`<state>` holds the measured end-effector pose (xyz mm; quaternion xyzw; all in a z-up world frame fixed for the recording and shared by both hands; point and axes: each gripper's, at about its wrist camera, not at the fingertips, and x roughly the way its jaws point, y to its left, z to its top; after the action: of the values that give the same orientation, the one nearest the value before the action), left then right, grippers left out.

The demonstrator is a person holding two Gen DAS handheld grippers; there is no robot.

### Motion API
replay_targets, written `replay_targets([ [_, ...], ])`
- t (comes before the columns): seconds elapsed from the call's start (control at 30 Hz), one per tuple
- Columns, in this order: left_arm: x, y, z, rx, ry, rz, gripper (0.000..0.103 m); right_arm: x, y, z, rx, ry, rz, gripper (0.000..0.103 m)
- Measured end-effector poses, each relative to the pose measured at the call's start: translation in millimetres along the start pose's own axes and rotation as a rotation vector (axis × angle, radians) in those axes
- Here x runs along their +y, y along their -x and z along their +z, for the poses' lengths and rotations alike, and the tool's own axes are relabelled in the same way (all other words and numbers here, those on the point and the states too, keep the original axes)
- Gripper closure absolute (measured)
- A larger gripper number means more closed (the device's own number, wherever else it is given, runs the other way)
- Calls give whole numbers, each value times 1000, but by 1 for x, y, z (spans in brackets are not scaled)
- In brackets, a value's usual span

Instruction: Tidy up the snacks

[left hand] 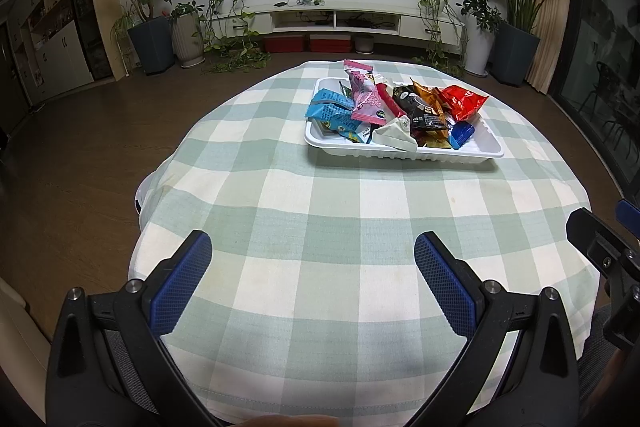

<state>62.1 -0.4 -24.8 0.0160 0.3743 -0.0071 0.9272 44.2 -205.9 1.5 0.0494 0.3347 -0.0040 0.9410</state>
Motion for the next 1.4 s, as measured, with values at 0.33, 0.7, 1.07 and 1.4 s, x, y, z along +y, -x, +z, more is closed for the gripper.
replay_targets([
  [0.33, 0, 0, 0, 2, -1, 0, 0, 0, 1, 1, 3, 2, 0, 0],
  [0.7, -1, -1, -1, 3, 0, 0, 0, 0, 3, 2, 4, 2, 0, 0],
  [1.07, -1, -1, -1, 3, -2, 0, 0, 0, 5, 3, 6, 3, -1, 0],
  [1.4, -1, -1, -2, 5, -3, -1, 0, 1, 7, 2, 10, 4, 0, 0],
])
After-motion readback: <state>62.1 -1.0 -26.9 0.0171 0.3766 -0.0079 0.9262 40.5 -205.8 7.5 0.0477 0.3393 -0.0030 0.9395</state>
